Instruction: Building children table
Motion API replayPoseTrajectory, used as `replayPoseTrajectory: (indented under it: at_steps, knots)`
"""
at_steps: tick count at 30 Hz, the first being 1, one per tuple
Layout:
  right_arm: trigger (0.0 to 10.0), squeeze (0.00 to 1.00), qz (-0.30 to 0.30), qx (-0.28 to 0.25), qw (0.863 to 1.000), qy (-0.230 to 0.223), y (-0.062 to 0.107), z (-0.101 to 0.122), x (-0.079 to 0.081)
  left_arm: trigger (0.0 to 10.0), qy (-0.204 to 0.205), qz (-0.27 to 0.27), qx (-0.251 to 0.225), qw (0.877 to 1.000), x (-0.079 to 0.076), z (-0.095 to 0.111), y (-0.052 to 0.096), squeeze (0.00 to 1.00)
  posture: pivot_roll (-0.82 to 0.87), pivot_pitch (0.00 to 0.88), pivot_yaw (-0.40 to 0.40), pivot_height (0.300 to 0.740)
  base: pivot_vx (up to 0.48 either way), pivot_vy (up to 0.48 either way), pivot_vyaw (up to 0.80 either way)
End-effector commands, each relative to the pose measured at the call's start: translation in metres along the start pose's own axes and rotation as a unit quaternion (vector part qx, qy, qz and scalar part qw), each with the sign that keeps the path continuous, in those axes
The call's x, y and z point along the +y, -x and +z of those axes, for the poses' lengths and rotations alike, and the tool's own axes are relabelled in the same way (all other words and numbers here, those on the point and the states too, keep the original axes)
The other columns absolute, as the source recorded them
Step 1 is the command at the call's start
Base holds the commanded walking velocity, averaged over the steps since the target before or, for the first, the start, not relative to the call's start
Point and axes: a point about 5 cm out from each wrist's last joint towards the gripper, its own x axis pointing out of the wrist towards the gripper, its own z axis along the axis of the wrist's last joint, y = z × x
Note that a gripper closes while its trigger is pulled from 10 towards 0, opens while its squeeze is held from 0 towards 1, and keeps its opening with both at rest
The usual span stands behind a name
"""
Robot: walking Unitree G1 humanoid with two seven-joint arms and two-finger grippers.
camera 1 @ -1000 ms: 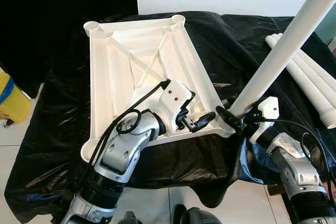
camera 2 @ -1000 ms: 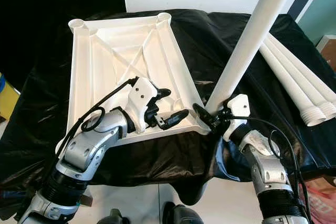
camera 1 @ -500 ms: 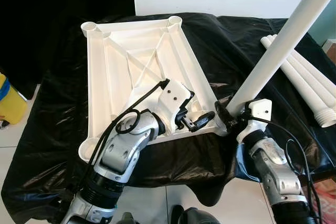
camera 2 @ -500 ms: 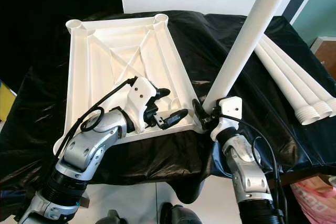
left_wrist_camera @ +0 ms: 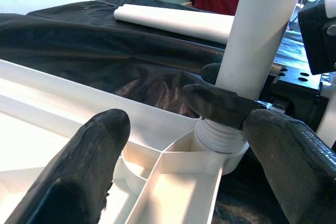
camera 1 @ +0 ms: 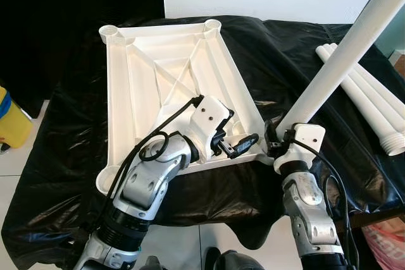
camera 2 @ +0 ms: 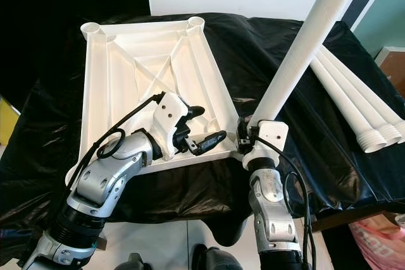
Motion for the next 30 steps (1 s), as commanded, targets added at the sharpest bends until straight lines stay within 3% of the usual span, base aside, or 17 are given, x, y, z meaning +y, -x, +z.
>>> replayPoseTrajectory:
  at_steps: [1,8,9,10,15,19,24,25,26,30]
  knots:
    - [10.0,0.0,-0.005,0.06,0.998,-0.005,0.009,-0.023,-0.001,10.0,0.004,0.002,-0.002,1.0,-0.003,0.001,-0.001,0.0,0.02,0.144,-0.088,0.74,0.0,0.0,0.0]
    - [10.0,0.0,-0.004,0.047,0.999,-0.004,0.009,-0.019,0.002,10.0,0.004,0.0,-0.001,1.0,-0.004,0.001,-0.001,0.0,0.01,0.144,-0.089,0.74,0.0,0.0,0.0]
    - [10.0,0.36,-0.001,0.039,0.999,-0.005,0.009,-0.016,0.002,10.0,0.004,0.0,-0.001,1.0,-0.004,0.001,-0.001,0.0,0.01,0.144,-0.089,0.74,0.0,0.0,0.0]
    - [10.0,1.0,0.007,0.028,1.0,-0.008,0.008,-0.012,0.002,10.0,0.004,0.0,-0.001,1.0,-0.004,0.001,-0.002,0.0,0.01,0.143,-0.089,0.74,0.0,0.0,0.0]
    - [10.0,1.0,0.022,0.007,1.0,-0.009,0.007,-0.005,-0.001,10.0,0.005,0.0,-0.002,1.0,-0.005,0.001,-0.002,0.0,0.01,0.143,-0.089,0.74,0.0,0.0,0.0]
    - [10.0,1.0,0.095,-0.013,0.995,0.0,0.001,0.007,-0.013,10.0,0.0,-0.003,-0.003,1.0,-0.003,0.001,-0.004,0.0,0.01,0.127,-0.085,0.74,0.0,0.0,0.0]
    - [10.0,1.0,0.129,-0.012,0.992,0.014,-0.001,0.01,-0.018,10.0,-0.003,-0.006,-0.006,1.0,-0.003,0.004,-0.005,0.0,0.01,0.126,-0.083,0.74,0.0,0.0,0.0]
    - [10.0,0.29,0.142,-0.009,0.99,0.022,-0.002,0.01,-0.021,10.0,-0.005,-0.007,-0.007,1.0,-0.003,0.005,-0.005,0.0,0.01,0.127,-0.084,0.74,0.0,0.0,0.0]
    - [10.0,0.0,0.157,-0.006,0.987,0.027,-0.003,0.011,-0.024,10.0,-0.006,-0.008,-0.007,1.0,-0.004,0.005,-0.005,0.0,0.02,0.127,-0.085,0.74,0.0,0.0,0.0]
    - [10.0,0.0,0.191,0.002,0.981,0.038,-0.004,0.011,-0.028,10.0,-0.005,-0.007,-0.007,1.0,-0.004,0.004,-0.005,0.0,0.02,0.126,-0.091,0.74,0.0,0.0,0.0]
